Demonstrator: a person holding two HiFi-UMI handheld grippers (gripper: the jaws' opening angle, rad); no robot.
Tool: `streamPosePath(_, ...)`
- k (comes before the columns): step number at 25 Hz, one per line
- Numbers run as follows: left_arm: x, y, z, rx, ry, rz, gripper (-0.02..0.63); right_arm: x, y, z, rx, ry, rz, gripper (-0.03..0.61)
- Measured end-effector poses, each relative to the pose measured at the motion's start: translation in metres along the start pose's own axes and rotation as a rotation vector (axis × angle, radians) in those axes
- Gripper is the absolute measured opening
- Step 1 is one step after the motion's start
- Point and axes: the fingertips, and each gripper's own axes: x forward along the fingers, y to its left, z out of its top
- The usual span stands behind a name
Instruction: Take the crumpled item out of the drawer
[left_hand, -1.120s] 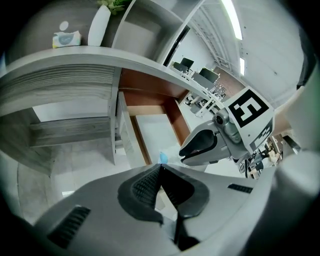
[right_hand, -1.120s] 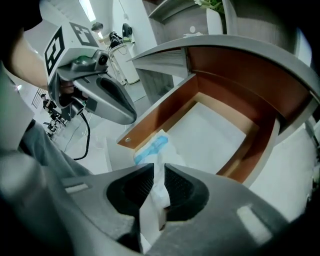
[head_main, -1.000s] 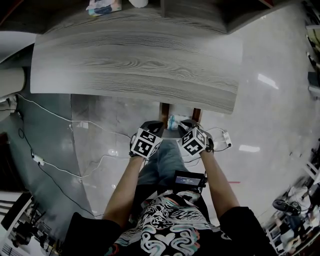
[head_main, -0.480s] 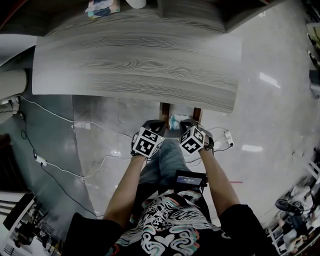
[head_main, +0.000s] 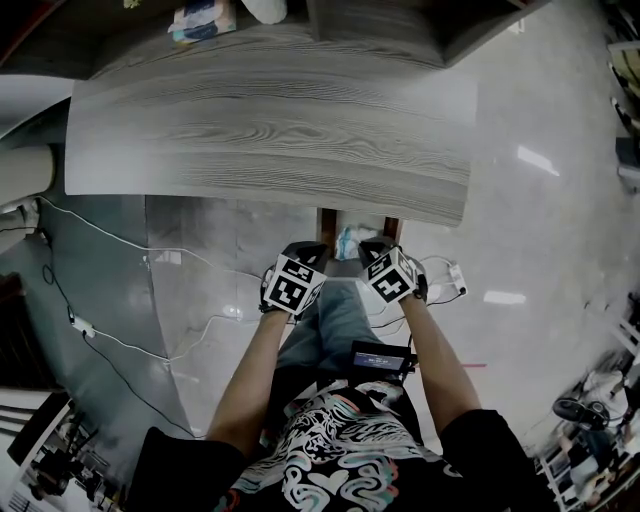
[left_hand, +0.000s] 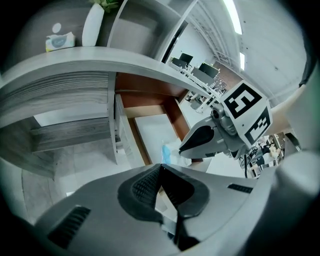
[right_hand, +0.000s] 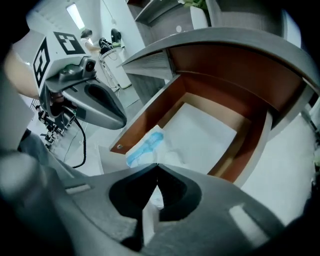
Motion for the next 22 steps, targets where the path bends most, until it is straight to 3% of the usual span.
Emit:
streamPosePath(14, -0.003, 0.008, -0.001, -0.055, 0.006, 0.029, 0.0, -0.012, -0.007, 0.005, -0.014, -0.027, -0.024, 0.008)
streamPosePath(22, -0.001, 0.003, 0.004, -0.044, -0.003, 0.023, -0.002, -0.024, -0.008, 0.01, 0.005, -0.069, -0.023, 0.007)
